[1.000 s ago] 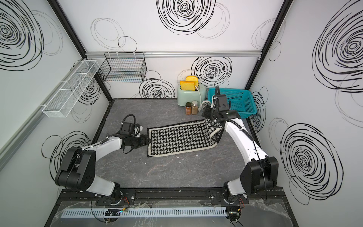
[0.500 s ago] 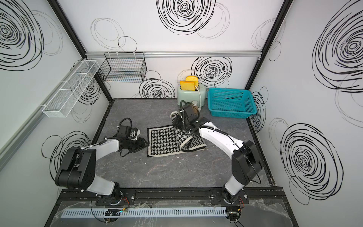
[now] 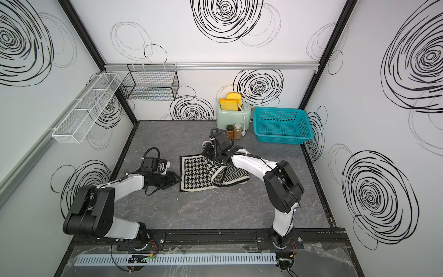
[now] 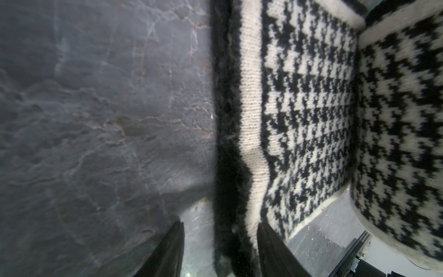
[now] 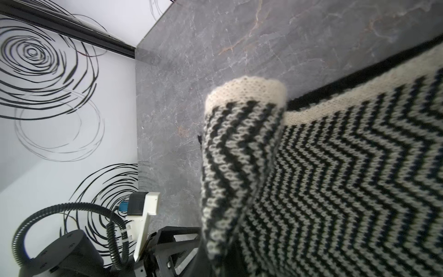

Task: Roll up the scarf and place it into the basket
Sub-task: Fold the scarf at the center of the board.

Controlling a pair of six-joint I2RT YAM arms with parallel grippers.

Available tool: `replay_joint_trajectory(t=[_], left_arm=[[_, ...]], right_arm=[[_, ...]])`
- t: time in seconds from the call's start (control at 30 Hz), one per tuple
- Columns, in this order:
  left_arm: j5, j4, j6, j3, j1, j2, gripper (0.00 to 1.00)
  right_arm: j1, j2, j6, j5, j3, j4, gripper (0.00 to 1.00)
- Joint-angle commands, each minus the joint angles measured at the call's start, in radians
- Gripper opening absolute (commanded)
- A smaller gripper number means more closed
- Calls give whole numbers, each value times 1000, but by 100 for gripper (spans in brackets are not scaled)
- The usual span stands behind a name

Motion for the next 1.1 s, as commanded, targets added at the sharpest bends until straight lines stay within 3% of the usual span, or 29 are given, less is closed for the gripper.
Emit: replay_joint_trajectory(t=[0.0, 0.37, 0.67, 1.07], left_arm=[[-10, -6, -15, -12, 4, 5, 54], [-5, 43, -56, -37, -36, 23, 45], [-15, 29, -55, -24, -36, 11, 40], [0, 38, -62, -25, -35, 17, 35]], right_arm=[[4, -13, 68, -30, 31, 89, 0], [69, 43, 170, -96, 67, 138, 0], [108, 99, 181, -70, 73, 142, 0], [112, 198, 235, -122, 48, 322, 0]])
